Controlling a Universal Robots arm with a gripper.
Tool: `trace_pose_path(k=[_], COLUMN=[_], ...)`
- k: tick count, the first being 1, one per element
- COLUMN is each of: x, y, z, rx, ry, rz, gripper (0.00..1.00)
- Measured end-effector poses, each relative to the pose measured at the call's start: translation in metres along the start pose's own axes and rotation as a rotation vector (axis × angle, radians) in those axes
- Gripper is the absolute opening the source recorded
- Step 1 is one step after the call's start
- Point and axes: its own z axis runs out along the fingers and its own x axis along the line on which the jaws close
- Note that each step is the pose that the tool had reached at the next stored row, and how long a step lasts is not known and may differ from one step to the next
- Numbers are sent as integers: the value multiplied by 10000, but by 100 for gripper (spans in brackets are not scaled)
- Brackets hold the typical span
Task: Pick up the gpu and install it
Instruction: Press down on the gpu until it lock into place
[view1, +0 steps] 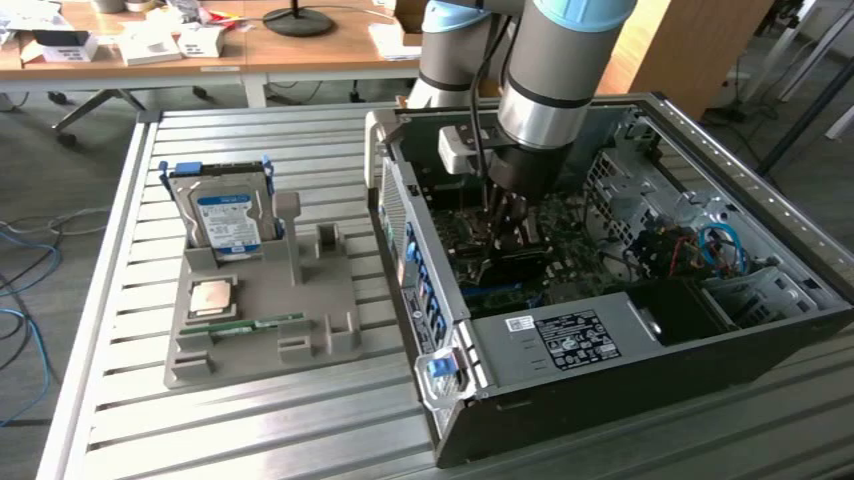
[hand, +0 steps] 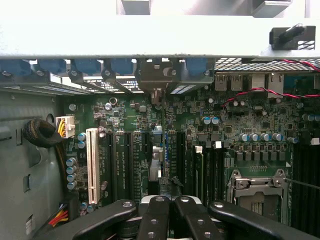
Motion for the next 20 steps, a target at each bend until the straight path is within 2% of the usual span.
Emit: trace_pose_path(k=[20], x=[-22], y=[1], z=[-25], rx=[-1], ry=[1], rz=[0], gripper=[11])
